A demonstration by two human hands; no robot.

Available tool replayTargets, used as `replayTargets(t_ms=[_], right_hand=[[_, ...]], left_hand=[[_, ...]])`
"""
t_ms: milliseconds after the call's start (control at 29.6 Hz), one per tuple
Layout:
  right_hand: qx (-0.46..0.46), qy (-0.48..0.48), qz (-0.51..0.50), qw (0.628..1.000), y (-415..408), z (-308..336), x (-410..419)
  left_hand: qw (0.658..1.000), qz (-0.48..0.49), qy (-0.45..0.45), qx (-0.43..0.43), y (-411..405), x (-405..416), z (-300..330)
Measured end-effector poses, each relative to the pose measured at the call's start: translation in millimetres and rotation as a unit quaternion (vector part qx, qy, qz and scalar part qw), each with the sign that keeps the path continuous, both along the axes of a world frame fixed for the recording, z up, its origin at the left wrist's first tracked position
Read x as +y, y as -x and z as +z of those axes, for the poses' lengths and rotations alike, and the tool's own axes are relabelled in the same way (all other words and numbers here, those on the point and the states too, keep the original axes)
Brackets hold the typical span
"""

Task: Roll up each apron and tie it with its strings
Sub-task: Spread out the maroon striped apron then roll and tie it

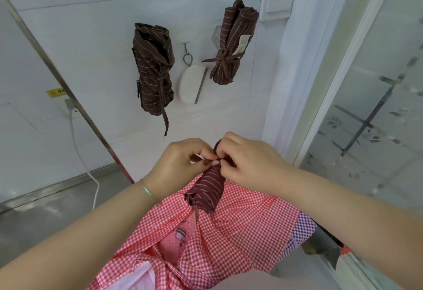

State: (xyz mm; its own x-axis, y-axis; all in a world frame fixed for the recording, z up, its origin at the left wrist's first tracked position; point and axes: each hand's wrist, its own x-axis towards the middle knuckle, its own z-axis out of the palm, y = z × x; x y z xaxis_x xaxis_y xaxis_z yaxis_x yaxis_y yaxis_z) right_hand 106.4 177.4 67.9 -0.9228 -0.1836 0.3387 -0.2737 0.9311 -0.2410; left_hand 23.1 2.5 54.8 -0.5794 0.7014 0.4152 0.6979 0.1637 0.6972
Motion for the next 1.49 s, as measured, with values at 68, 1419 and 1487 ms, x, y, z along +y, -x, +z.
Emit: replayTargets(t_ms=[68,1419,1487], right_hand=[[-0.142,0.213,0.001,0.967,2.4,1.6,4.1],[-0.135,0.633,-0.137,0.75,12.5,-2.5,-9.4],[-0.135,0.619,-0.127,0.764,14.8,0.2,-9.5]], left_hand=[[0.997,-0.011,-0.006,0.074,0.2,-1.0,-1.7],[0.961,0.108,-0.101,0.235,0.1,29.2,-0.1],[0.956,0.112,-0.097,0.255,1.3,29.9,1.9]])
